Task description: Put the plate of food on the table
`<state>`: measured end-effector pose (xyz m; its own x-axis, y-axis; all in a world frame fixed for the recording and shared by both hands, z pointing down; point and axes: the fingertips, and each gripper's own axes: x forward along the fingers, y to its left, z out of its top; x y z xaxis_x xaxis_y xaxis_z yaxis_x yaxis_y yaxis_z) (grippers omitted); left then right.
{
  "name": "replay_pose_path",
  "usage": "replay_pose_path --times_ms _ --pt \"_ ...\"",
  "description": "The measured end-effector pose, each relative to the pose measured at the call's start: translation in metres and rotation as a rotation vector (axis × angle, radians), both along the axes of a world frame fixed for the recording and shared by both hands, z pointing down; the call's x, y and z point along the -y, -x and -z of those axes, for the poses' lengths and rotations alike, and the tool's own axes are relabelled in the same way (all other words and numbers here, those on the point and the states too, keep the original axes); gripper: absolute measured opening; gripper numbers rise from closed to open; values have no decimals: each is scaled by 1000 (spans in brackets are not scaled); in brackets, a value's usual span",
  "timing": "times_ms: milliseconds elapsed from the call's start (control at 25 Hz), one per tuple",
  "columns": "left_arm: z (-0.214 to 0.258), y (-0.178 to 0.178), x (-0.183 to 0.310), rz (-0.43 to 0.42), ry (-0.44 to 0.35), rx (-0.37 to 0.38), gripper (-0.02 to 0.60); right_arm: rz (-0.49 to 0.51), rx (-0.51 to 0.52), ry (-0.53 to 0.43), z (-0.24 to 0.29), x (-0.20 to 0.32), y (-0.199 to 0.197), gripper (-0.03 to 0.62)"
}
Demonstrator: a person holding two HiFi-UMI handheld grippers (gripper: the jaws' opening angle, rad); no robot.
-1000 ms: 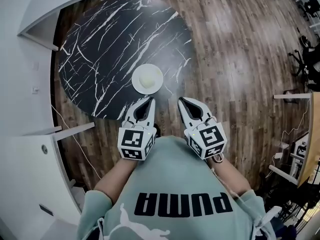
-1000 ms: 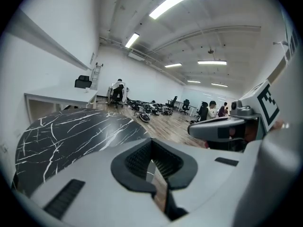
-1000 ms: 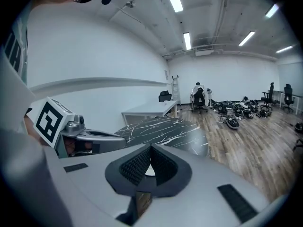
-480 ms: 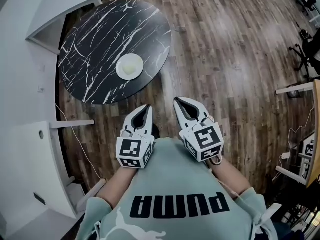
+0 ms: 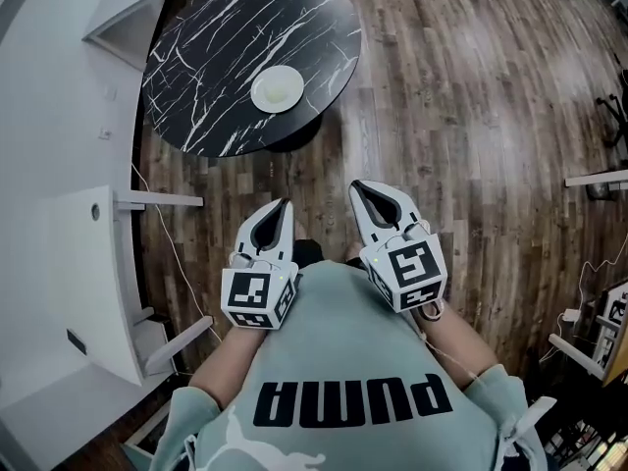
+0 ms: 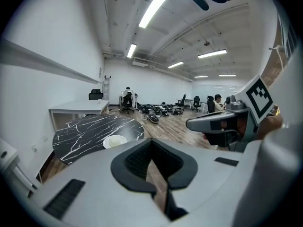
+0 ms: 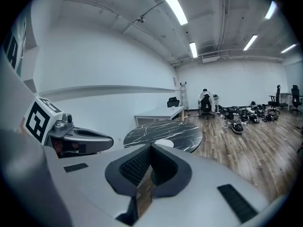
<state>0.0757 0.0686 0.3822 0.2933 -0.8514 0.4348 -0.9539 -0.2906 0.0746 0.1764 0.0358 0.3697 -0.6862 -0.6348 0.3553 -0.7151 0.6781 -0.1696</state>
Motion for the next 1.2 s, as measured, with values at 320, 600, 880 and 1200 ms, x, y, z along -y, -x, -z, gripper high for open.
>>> replay_pose_path --times_ms 320,600,880,1200 --pt "19 42 -24 4 -30 -11 6 -51 -10 -38 24 -21 26 9" --pt "19 93 -50 4 -46 -10 6 -83 -50 -39 25 -56 69 9" --pt "3 120 -66 -4 -46 -42 6 -119 -94 -53 14 -85 93 8" --pt "-9 121 -81 -36 -29 -62 6 -169 -110 -43 6 -102 88 8"
